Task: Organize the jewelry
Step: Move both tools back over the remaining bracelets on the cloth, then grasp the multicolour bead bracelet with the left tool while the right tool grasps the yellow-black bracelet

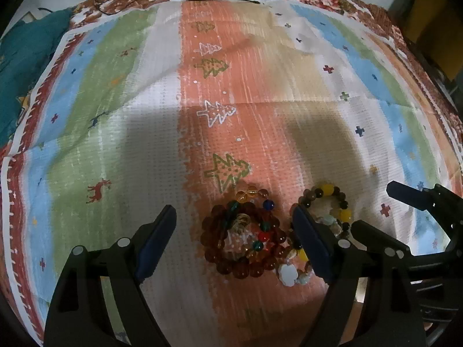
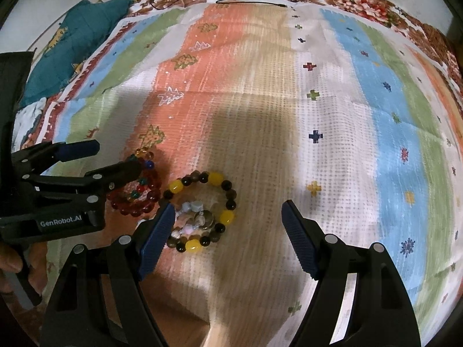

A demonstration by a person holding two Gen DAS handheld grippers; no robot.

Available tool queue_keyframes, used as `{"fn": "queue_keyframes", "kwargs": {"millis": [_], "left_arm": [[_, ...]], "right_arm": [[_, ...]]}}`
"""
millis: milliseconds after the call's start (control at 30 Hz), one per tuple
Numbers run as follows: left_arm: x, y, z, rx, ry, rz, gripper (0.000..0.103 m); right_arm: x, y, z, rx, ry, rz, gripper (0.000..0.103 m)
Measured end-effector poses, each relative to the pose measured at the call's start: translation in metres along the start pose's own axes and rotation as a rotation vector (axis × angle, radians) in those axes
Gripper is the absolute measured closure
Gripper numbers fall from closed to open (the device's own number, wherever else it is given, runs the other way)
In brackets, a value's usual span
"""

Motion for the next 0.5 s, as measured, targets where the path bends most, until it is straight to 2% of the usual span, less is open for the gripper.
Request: {"fn": "queue_keyframes", "kwargs": {"millis": [167,433,500], "left_arm": [[0.000,-0.003,0.008,-0.014,-0.002,0.005,0.025],[0.003,-0.006,0.020,-0.036,0.004,0.011,0.041],[0.004,-0.006,0.021,-0.039,0.012,0.017,0.047]], "right_arm": [[0.002,-0.002,0.013,-0.021,0.000,-0.006,0.027],[0.008,-0.004,0.029,-0.052,-0.009,0.012,0.027],[0.007,-0.005,0.031,-0.057,-0.019,0.012,0.036]]}}
Point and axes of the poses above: each gripper's, at about its wrist camera, not at the fingertips, and z roughly the way its jaws point, x to its right, y to its underside, the point moved 3 cm from there along z, roughly the way its jaws point, and after that the axes turned 11 degrees about -z, right-handed, at the moved point
